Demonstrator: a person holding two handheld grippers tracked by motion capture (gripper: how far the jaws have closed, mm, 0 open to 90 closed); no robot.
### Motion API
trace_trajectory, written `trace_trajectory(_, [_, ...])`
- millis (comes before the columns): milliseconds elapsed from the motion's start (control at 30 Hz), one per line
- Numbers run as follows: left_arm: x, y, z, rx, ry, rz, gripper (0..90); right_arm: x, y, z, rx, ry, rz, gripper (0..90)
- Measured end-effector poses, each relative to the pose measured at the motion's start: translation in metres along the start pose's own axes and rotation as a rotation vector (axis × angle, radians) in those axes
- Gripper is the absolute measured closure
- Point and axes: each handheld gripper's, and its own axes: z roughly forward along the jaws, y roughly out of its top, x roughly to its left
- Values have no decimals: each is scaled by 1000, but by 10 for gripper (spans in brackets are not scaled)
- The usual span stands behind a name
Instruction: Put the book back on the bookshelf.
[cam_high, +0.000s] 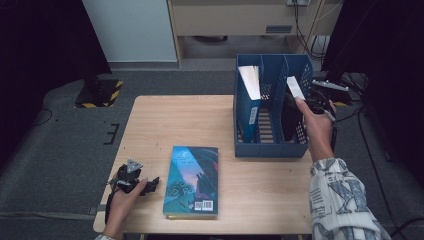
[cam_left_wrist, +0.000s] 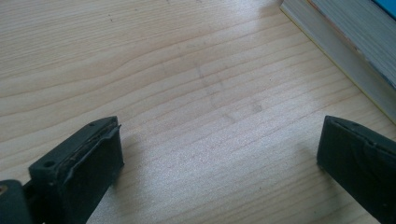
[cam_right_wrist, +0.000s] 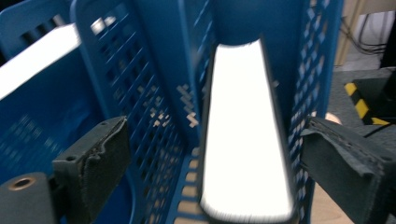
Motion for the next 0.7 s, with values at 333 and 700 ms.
trace_trajectory(333, [0, 0, 0, 0, 2, 0, 0, -1, -34, -20, 9, 13, -22, 80])
trace_trajectory(700, [-1, -1, -1, 1, 4, 0, 0, 18, -73, -34, 13, 12, -76, 114])
